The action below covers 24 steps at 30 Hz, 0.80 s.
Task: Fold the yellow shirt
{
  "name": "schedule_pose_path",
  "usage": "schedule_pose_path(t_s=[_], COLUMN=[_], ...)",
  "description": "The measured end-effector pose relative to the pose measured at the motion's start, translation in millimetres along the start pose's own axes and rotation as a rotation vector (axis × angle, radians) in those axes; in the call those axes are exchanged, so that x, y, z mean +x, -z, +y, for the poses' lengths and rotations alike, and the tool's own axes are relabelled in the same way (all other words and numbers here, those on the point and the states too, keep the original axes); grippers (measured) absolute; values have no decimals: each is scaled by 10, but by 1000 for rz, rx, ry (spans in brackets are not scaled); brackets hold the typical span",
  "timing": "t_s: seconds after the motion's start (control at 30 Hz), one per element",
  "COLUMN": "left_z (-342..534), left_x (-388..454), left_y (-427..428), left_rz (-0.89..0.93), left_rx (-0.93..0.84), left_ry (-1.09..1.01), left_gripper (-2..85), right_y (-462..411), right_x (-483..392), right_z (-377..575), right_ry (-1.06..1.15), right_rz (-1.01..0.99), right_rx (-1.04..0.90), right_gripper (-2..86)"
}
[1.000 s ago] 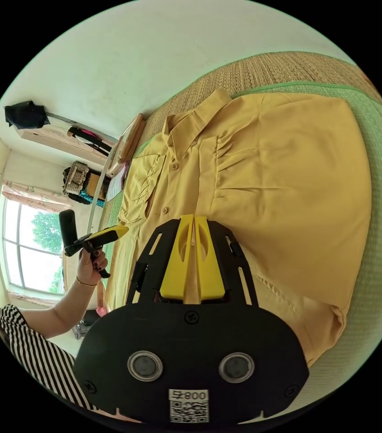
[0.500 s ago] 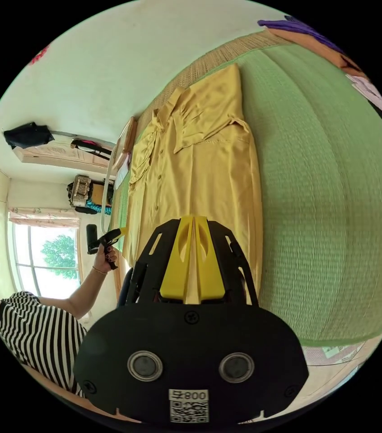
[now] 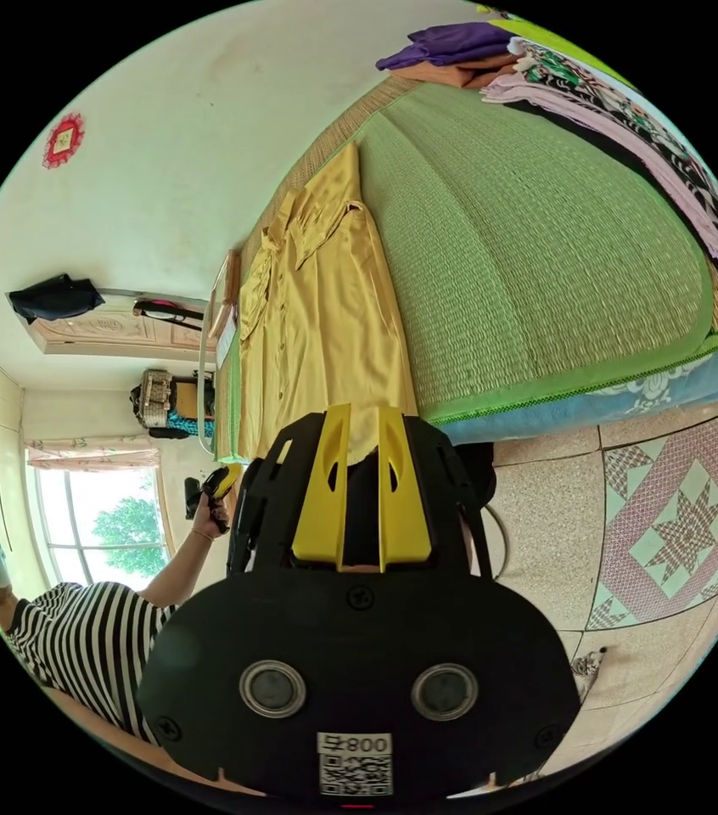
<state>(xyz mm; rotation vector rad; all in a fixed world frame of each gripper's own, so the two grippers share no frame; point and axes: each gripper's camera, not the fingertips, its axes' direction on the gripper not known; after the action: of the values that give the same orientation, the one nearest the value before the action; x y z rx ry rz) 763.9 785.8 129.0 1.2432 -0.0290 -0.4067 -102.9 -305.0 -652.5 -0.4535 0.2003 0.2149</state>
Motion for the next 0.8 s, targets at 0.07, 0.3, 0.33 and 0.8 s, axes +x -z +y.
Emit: schedule_pose_path(t_s=[0.07,0.3,0.33,0.8], left_z=[102,232,229,233], left_x=[-162,-498,-517,-684], left_y=[82,257,282,343], left_rz=[21,65,66,20], left_rx=[26,81,89,39], left_ry=[34,81,77,41], left_gripper=[61,88,90,95], right_y=[11,8,9,-193], right_x=[67,191,193,-252], right_z=[116,436,452,235], right_ry=[-8,-34,-36,0], right_rz=[1,0,0,166], right_rx=[-4,-8,-6,-13], right_gripper=[67,79,79,96])
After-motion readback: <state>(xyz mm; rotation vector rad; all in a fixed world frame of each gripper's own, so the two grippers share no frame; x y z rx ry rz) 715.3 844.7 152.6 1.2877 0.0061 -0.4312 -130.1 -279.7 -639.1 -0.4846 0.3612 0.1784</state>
